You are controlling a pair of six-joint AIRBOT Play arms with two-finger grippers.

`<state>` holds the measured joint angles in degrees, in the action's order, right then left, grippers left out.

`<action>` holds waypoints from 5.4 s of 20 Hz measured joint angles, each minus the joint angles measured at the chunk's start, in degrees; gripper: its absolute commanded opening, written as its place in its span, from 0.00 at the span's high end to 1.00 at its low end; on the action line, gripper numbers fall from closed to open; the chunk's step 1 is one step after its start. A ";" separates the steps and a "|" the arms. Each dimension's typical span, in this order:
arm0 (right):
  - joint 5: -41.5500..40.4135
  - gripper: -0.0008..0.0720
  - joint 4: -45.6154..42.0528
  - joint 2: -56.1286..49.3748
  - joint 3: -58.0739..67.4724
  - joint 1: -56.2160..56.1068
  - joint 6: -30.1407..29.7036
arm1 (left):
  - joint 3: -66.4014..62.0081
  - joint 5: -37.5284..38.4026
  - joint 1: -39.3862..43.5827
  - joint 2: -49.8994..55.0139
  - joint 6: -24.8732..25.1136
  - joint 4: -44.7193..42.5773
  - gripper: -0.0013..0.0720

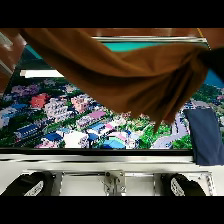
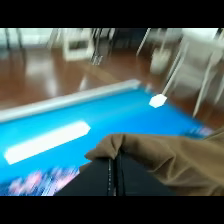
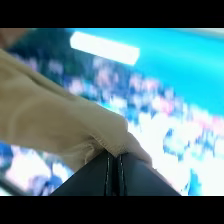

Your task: Fold the shirts.

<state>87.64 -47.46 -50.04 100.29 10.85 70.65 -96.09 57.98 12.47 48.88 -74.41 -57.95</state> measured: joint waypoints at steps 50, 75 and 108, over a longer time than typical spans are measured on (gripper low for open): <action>-25.22 0.40 -5.40 -13.42 -77.26 22.40 3.67 | 44.28 -3.78 0.02 7.37 -14.40 -8.98 0.93; -22.05 0.90 16.98 4.24 0.07 22.51 0.17 | -11.04 -3.43 -15.54 -5.16 -10.21 -15.37 0.93; -33.05 0.90 -16.81 -28.13 -31.65 -0.81 18.29 | 30.38 -16.28 -14.69 24.26 -16.94 -8.39 0.93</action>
<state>54.59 -64.27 -78.17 68.64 10.04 88.95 -65.71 41.69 -2.22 73.14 -91.35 -66.35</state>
